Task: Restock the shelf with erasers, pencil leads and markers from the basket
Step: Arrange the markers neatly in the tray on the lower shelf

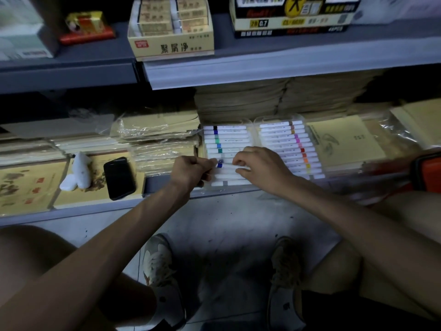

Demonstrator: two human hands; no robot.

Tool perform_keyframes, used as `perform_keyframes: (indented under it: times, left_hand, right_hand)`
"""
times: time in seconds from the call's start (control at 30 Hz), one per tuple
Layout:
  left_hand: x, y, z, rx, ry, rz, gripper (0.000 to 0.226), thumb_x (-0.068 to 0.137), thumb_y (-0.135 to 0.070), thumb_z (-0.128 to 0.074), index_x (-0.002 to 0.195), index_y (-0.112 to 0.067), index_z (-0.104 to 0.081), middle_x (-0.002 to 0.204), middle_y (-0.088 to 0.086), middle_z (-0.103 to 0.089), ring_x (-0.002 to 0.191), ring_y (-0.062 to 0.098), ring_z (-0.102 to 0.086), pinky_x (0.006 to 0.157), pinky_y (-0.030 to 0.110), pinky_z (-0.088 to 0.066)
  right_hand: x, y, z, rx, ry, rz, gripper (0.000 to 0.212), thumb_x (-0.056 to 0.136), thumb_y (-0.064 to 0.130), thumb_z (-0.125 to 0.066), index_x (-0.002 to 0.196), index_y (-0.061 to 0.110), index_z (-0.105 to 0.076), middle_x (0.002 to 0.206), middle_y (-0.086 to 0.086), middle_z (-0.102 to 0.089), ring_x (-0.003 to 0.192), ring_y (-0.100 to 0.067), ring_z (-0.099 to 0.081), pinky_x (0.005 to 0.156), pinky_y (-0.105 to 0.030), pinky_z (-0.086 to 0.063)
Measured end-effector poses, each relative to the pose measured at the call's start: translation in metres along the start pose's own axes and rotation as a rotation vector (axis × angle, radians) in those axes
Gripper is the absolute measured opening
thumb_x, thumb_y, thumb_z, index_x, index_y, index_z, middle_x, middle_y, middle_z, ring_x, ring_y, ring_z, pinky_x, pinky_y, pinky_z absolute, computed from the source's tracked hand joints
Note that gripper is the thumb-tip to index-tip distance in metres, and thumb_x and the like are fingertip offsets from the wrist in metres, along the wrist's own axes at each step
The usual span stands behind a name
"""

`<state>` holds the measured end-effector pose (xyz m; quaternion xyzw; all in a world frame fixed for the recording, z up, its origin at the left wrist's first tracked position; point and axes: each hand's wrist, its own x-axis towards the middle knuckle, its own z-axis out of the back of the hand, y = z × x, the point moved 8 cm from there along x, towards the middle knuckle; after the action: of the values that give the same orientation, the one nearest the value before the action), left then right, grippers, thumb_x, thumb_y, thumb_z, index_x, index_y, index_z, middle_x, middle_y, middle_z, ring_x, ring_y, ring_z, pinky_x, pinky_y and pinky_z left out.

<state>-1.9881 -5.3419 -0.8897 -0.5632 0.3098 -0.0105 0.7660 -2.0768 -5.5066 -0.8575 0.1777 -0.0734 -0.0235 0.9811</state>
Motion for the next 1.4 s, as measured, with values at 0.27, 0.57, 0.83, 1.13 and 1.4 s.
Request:
perform_keyframes:
  times: [0.27, 0.57, 0.83, 1.13, 1.4]
  left_hand:
    - [-0.003, -0.007, 0.003, 0.174, -0.019, -0.116, 0.012, 0.09, -0.016, -0.079, 0.082, -0.008, -0.075, 0.069, 0.006, -0.071, 0.047, 0.014, -0.058, 0.038, 0.022, -0.042]
    - [0.004, 0.011, 0.015, 0.102, -0.096, -0.043, 0.019, 0.095, -0.018, -0.073, 0.088, -0.008, -0.058, 0.082, 0.011, -0.066, 0.06, 0.019, -0.06, 0.046, 0.026, -0.047]
    - [0.01, 0.036, 0.002, -0.09, 0.024, 0.188, 0.031, 0.089, -0.019, -0.08, 0.106, 0.005, -0.071, 0.083, 0.013, -0.07, 0.068, 0.024, -0.065, 0.058, 0.031, -0.059]
    - [0.017, 0.04, 0.001, -0.063, -0.029, 0.124, 0.039, 0.085, -0.016, -0.085, 0.108, 0.009, -0.066, 0.104, 0.029, -0.074, 0.069, 0.028, -0.068, 0.054, 0.032, -0.061]
    - [0.021, 0.044, 0.0, -0.039, -0.028, 0.118, 0.043, 0.086, -0.017, -0.084, 0.113, 0.009, -0.064, 0.1, 0.024, -0.076, 0.07, 0.027, -0.07, 0.057, 0.033, -0.062]
  right_hand:
    - [-0.003, 0.002, -0.014, -0.237, 0.082, 0.033, 0.018, 0.094, 0.014, -0.056, 0.102, 0.012, -0.072, 0.097, -0.004, -0.066, 0.085, -0.025, -0.064, 0.064, -0.033, -0.048]
    - [-0.004, -0.001, -0.014, -0.295, 0.13, 0.062, 0.018, 0.094, 0.011, -0.055, 0.101, 0.008, -0.072, 0.1, -0.005, -0.061, 0.089, -0.022, -0.061, 0.061, -0.032, -0.045]
    - [-0.004, 0.007, -0.013, -0.302, 0.12, 0.154, 0.021, 0.092, 0.006, -0.058, 0.109, 0.008, -0.069, 0.099, -0.008, -0.065, 0.091, -0.027, -0.063, 0.06, -0.033, -0.043]
    - [-0.004, 0.002, -0.009, -0.099, 0.108, 0.078, 0.023, 0.093, 0.008, -0.067, 0.113, 0.014, -0.076, 0.103, -0.003, -0.071, 0.095, -0.027, -0.067, 0.074, -0.038, -0.055]
    - [-0.001, -0.008, -0.01, -0.047, 0.098, -0.01, 0.009, 0.093, 0.013, -0.069, 0.099, 0.015, -0.076, 0.098, 0.002, -0.071, 0.091, -0.021, -0.066, 0.072, -0.03, -0.048]
